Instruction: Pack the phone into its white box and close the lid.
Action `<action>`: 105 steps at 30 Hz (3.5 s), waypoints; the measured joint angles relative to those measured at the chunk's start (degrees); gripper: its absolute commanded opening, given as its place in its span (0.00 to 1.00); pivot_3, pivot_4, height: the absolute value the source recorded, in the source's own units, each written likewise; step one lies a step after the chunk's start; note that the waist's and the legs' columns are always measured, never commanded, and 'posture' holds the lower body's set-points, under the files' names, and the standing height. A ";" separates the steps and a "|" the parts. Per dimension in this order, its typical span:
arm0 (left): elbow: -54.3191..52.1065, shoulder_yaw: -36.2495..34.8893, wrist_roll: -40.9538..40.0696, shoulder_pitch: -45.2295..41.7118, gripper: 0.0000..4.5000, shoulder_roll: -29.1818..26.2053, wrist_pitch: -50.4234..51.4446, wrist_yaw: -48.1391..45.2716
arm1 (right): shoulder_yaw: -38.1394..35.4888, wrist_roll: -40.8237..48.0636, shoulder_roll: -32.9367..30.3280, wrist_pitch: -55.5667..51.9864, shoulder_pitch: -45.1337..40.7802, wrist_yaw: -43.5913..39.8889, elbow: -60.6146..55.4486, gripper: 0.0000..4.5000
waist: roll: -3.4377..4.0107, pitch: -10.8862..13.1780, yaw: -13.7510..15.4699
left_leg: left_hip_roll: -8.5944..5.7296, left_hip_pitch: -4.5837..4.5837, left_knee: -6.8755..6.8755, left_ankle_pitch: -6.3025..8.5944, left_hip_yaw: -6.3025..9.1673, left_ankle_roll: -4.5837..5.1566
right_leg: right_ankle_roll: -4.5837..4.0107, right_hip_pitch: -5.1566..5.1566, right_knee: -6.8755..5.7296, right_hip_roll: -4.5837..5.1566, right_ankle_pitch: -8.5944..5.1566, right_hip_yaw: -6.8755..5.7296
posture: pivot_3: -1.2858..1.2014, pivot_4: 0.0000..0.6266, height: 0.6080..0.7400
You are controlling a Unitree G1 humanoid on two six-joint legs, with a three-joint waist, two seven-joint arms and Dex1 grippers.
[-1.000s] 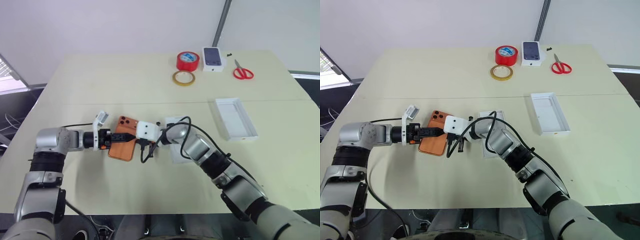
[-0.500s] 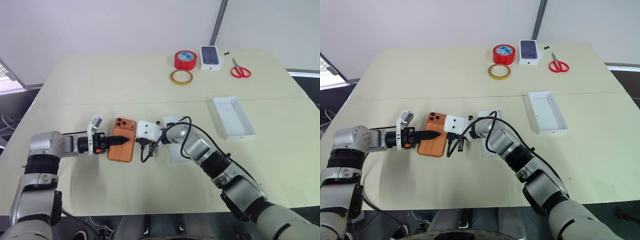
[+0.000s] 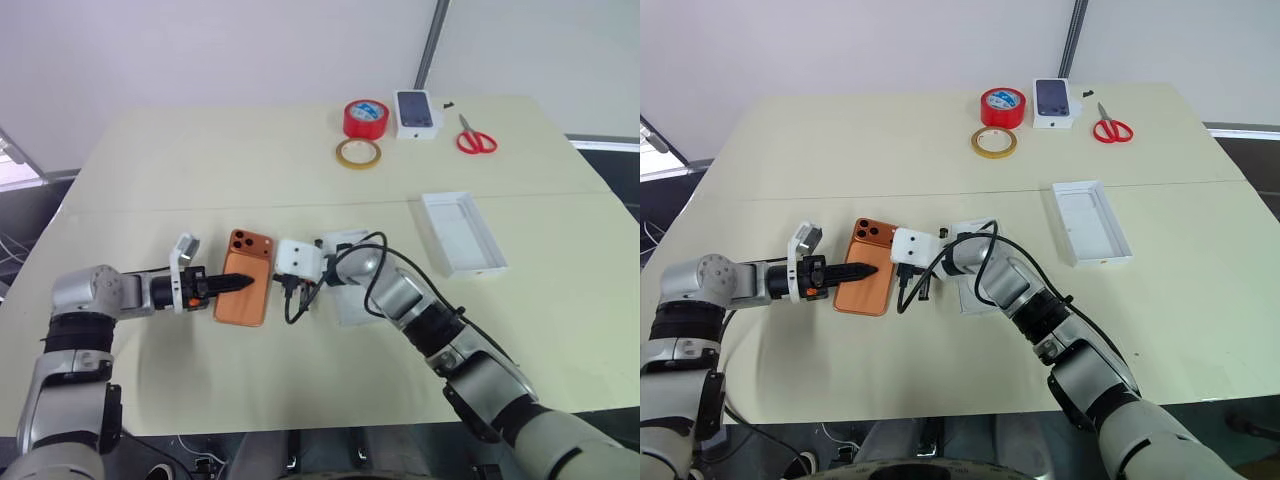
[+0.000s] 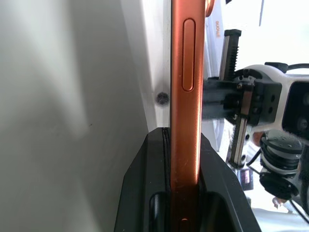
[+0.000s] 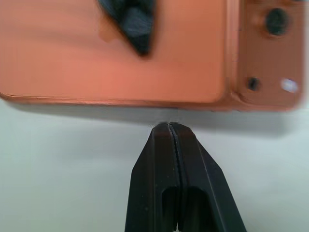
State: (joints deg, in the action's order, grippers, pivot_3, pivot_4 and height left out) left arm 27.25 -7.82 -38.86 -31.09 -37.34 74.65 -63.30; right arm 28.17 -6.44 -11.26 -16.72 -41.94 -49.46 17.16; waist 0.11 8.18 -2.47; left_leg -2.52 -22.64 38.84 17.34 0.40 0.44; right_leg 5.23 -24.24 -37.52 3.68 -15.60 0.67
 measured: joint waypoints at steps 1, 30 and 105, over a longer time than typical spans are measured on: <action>-0.17 -0.53 -0.20 0.24 0.01 0.37 -0.28 0.34 | -2.04 2.12 -0.20 -0.41 0.49 -0.77 -1.30 0.00 | -0.01 0.01 0.09 | 0.00 -0.04 0.00 0.00 0.00 0.01 | 0.00 -0.03 0.00 0.00 0.00 0.00 | 0.52 0.24 1.00; -10.16 -18.30 -10.28 2.92 0.00 16.35 8.86 22.25 | -14.99 14.78 -30.40 10.47 27.98 -20.69 -26.78 0.45 | -0.46 0.31 1.91 | 0.07 -0.43 0.09 -0.02 0.04 -0.04 | 0.01 -0.22 0.26 0.00 0.01 -0.01 | 0.52 0.24 1.00; -7.65 -4.28 -8.85 -14.08 0.81 19.23 11.52 29.49 | -19.67 16.72 -21.42 6.60 23.09 -6.09 -21.13 0.79 | -0.56 0.37 1.56 | 0.08 -0.48 0.25 -0.17 0.04 -0.28 | 0.03 -0.31 0.03 -0.12 0.01 -0.02 | 0.52 0.24 1.00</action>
State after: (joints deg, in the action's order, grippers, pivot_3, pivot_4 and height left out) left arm 19.60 -12.10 -47.71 -45.17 -18.11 86.17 -33.81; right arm 8.50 10.27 -32.68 -10.13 -18.85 -55.54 -3.97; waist -0.45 8.55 -0.91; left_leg -2.44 -23.12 39.10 17.17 0.44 0.16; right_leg 5.26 -24.55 -37.48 3.56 -15.59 0.65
